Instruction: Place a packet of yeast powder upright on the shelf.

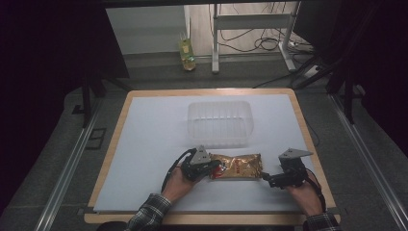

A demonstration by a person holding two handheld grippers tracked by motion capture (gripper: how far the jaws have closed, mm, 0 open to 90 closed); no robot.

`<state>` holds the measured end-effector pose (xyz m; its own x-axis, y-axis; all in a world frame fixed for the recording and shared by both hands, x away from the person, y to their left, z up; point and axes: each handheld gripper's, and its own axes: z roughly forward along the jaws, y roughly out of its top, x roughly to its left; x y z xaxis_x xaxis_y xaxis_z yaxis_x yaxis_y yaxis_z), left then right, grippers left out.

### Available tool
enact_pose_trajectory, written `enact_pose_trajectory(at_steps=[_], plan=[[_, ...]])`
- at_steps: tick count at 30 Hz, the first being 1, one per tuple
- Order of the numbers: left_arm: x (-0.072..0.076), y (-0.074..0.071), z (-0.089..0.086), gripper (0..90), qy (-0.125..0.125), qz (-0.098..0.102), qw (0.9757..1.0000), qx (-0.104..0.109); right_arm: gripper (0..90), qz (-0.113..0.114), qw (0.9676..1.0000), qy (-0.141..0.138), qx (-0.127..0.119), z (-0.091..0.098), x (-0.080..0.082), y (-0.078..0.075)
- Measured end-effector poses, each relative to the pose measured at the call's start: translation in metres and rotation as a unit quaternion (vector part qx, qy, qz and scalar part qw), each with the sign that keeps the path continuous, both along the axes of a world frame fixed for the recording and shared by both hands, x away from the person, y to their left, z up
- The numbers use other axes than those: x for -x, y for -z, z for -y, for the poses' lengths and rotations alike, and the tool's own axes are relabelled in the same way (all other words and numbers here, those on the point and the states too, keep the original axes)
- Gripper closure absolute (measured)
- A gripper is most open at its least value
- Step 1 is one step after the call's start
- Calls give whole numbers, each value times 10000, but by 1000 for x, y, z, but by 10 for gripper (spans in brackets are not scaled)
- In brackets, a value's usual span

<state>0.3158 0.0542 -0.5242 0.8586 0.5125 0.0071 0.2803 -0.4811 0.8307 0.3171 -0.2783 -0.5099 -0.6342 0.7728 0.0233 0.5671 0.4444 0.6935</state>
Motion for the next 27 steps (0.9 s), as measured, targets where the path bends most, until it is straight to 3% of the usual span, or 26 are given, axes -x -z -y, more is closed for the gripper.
enact_pose_trajectory(at_steps=[6, 13, 17, 19, 20, 27], plan=[[-5, 9, 4, 895, 47, -158, 9998, -59, 48, -3, 10000, -10, 19, -1, 0, 0], [-3, 11, 2, 899, 60, -51, 9998, -204, 49, 10, 10000, -49, -6, 0, 1, -1], [-5, 12, -3, 899, 8, -206, 9997, -156, 49, -3, 10000, -34, -71, 1, 2, -2], [-5, 13, -5, 899, -32, -241, 9995, -210, 49, -47, 9998, -77, -158, 2, 1, -2], [-5, 19, -5, 899, -81, -320, 9981, -517, 49, -71, 9997, -98, -209, 2, 1, -2], [-5, 19, -6, 899, -71, -325, 9980, -546, 46, -163, 9991, -223, -331, 0, 2, -3]])
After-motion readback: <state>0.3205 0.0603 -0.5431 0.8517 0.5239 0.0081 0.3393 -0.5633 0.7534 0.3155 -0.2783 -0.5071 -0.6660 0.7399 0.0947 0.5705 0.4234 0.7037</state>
